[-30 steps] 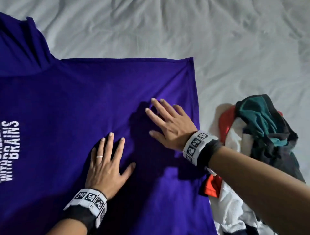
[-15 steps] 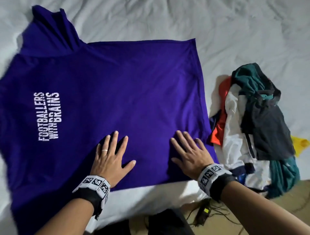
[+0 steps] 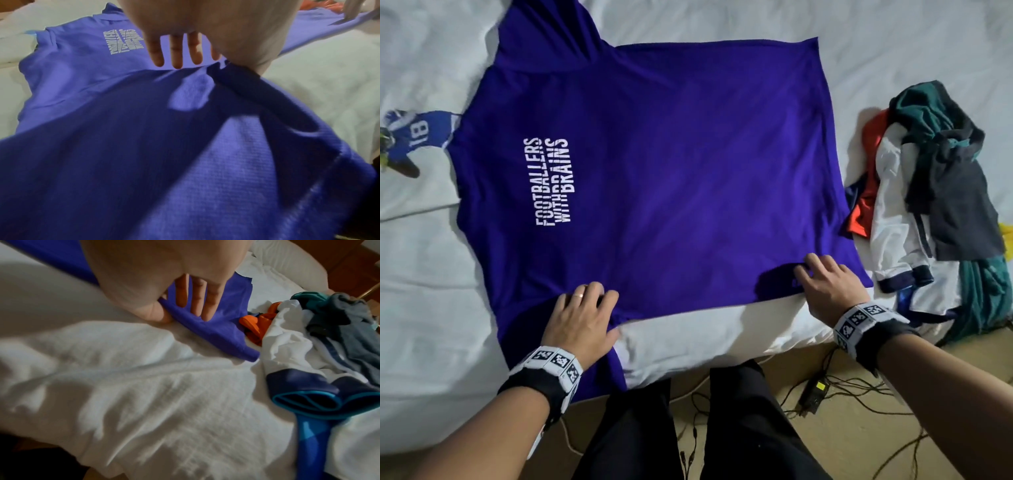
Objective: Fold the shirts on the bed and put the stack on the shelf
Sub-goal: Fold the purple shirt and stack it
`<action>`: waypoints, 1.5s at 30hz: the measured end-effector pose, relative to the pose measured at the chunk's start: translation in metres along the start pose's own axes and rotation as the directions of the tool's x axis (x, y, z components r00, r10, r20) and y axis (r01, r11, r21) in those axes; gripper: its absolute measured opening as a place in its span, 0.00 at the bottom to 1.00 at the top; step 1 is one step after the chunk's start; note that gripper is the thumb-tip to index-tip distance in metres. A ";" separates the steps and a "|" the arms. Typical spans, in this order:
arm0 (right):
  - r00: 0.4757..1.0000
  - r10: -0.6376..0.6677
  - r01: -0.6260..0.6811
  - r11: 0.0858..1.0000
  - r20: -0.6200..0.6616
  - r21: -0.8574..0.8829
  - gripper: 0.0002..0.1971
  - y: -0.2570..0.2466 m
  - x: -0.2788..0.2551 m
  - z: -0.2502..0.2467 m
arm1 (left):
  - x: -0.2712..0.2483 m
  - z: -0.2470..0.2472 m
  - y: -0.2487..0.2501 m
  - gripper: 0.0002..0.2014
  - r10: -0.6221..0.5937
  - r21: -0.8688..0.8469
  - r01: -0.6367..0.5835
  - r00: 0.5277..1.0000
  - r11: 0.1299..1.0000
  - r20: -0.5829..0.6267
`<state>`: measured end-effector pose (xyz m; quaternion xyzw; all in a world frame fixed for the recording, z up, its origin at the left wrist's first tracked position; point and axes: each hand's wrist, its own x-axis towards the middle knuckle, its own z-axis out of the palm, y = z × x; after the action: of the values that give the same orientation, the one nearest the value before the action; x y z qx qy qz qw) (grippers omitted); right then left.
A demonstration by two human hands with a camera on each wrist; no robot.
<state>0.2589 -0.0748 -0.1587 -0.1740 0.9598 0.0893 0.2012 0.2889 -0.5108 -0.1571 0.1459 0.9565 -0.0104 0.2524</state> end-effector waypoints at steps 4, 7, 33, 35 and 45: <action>0.979 0.116 -0.122 0.992 0.167 0.026 0.11 0.005 0.008 -0.025 | 0.007 -0.019 0.000 0.20 -0.007 -0.071 0.007 1.000 0.997 0.000; 0.961 0.140 -0.160 0.985 0.236 0.068 0.08 0.021 0.023 -0.041 | 0.014 -0.037 -0.011 0.12 -0.013 -0.252 0.026 0.999 0.967 0.051; 0.973 0.184 -0.215 0.942 0.139 0.257 0.06 0.136 0.264 -0.093 | 0.231 -0.109 -0.061 0.13 -0.557 -0.483 0.408 0.803 0.775 -0.215; 0.971 0.196 -0.225 0.941 0.134 0.253 0.07 0.139 0.272 -0.087 | 0.241 -0.106 -0.061 0.13 -0.553 -0.471 0.406 0.801 0.783 -0.229; 0.954 0.292 -0.278 0.948 -0.070 0.155 0.19 0.130 0.246 -0.058 | 0.252 -0.104 -0.042 0.14 -0.593 -0.381 0.486 0.766 0.787 -0.249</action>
<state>-0.0205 -0.0423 -0.1958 -0.0225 0.9870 0.0403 0.1538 0.0185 -0.4720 -0.1911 -0.1785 0.9769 0.0856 0.0800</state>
